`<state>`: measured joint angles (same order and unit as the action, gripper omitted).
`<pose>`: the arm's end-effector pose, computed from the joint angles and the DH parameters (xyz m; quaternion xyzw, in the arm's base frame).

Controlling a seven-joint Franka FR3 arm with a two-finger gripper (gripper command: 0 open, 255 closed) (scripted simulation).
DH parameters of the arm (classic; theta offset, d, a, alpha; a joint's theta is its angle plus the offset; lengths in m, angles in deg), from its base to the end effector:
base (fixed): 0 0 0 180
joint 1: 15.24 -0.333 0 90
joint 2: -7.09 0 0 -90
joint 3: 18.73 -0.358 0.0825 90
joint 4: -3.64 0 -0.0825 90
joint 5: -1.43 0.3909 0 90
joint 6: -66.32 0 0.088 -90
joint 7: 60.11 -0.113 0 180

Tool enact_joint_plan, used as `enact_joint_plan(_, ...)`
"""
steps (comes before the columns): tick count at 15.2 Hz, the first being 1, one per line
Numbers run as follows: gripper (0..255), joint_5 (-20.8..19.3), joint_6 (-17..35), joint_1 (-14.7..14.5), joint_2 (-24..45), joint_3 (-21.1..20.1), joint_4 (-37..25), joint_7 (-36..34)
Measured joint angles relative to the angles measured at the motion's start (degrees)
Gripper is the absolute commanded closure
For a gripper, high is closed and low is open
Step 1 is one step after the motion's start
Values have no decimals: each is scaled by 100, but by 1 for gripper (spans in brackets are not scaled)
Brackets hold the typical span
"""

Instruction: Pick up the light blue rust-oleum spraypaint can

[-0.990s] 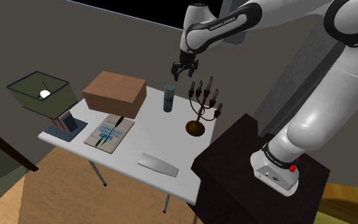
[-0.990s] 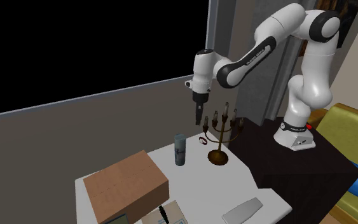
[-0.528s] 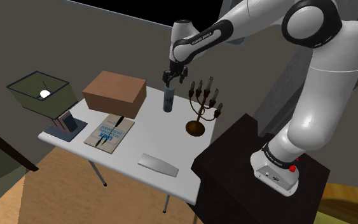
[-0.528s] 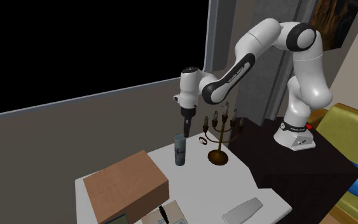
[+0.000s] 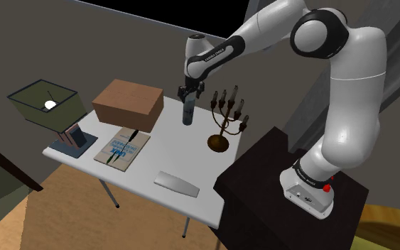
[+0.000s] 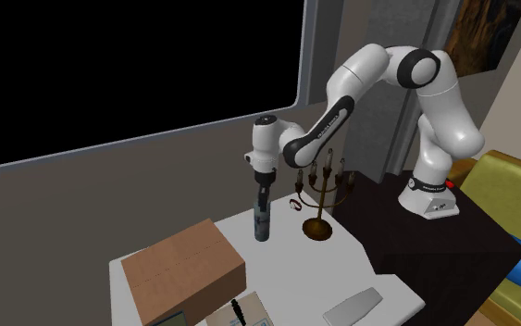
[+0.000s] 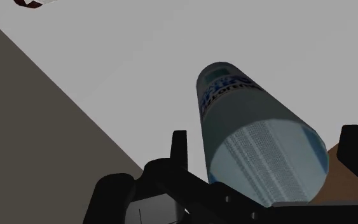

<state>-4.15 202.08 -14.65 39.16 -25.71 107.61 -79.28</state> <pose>0.6752 0.0664 0.2574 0.9963 -0.0857 0.0007 0.0016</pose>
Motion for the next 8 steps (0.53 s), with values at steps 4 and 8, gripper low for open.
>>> enact_joint_plan(4,255,-28,154,-19,185,20,-29,-21)
enact_joint_plan(8,255,-33,168,-20,210,25,-58,-23)
